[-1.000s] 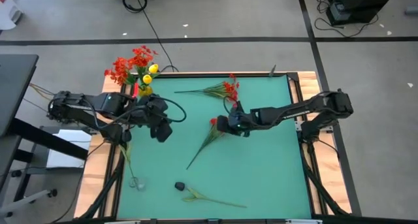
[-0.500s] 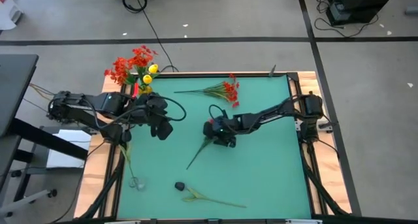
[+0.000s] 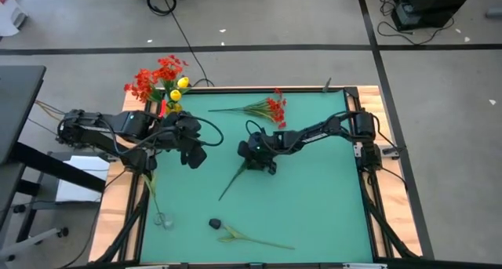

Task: Sort flowers into vase by color
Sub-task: Put the orange flowers into the transparent vase

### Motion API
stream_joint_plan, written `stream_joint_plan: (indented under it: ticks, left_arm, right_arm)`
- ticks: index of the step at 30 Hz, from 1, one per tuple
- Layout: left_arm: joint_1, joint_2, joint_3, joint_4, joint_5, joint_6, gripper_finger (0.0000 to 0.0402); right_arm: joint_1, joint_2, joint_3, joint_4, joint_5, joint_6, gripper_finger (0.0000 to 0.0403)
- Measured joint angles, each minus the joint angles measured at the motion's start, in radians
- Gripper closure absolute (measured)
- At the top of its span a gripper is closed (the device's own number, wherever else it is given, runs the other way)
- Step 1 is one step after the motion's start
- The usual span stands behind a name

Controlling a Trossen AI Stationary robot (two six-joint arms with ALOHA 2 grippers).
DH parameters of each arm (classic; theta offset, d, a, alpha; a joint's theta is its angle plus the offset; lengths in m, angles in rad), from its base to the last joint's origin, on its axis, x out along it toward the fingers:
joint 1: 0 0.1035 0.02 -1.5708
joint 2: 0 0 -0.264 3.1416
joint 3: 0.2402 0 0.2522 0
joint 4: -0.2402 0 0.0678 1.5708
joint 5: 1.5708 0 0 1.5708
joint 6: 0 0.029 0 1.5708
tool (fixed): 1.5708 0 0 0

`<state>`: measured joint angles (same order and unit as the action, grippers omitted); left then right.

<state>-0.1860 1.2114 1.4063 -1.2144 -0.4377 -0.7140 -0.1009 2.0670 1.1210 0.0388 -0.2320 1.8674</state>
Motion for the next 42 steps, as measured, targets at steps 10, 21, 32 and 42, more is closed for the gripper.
stream_joint_plan:
  ticks: [10, 21, 32, 42]
  left_arm:
    - [0.0, 0.0, 0.0, 0.002, 0.003, -0.024, 0.0242]
    - [0.0, 0.0, 0.0, 0.053, 0.013, -0.083, 0.0242]
    - [0.0, 0.0, 0.0, 0.237, 0.036, 0.014, 0.0242]
    - [0.011, 0.043, 0.0, 0.558, 0.069, 0.258, 0.0229]
  right_arm:
    - [0.012, -0.026, -0.009, 0.075, 0.088, -0.108, 0.0381]
    - [0.052, -0.224, -0.009, 0.298, 0.336, -0.633, 0.0395]
    - [0.1, -0.468, -0.007, 0.337, 0.396, -1.16, 0.0396]
    - [0.114, -0.58, -0.006, 0.344, 0.358, -1.385, 0.0396]
